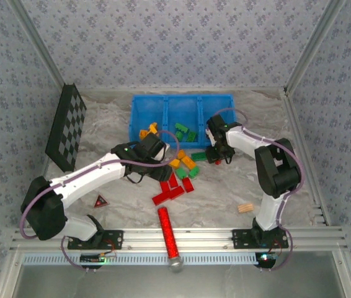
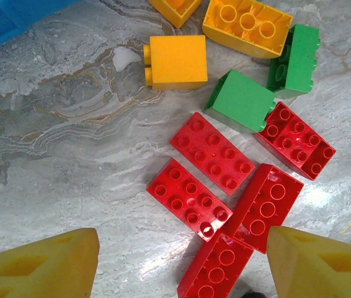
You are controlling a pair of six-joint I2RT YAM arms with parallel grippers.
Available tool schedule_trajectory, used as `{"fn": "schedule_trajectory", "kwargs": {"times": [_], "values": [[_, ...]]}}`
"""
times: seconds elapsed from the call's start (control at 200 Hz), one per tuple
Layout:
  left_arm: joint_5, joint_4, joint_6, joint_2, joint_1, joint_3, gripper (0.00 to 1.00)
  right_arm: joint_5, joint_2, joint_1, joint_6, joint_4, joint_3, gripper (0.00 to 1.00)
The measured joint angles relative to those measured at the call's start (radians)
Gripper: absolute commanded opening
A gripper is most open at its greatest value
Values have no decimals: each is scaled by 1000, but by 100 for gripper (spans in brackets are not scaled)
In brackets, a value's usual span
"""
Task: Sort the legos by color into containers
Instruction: Pick up the lego from the center of the table, then place the lego in the container.
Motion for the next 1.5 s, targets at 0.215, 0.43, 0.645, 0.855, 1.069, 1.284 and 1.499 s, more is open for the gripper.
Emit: {"fn": "schedule_trajectory", "kwargs": {"times": [0.215,0.43,0.645,0.855,1.069,1.284,1.499], "values": [[0,-3,-7,9,0,29,72,-45,-11,0,-10,26,-20,25],[-23,7,17,90,-44,106,71,-84,-195,-3,10,-41,-80,24],[-50,65,72,225,-116,185,68,-86,-360,-31,43,-108,-31,24],[-38,131,95,381,-164,229,65,-85,-343,-103,50,-77,111,24],[-37,141,98,482,-186,322,63,-86,-178,-136,49,-18,211,24],[-24,135,93,533,-192,354,62,-98,-34,-158,41,16,312,24],[-23,124,66,576,-192,360,60,-98,43,-158,33,38,357,26]]}}
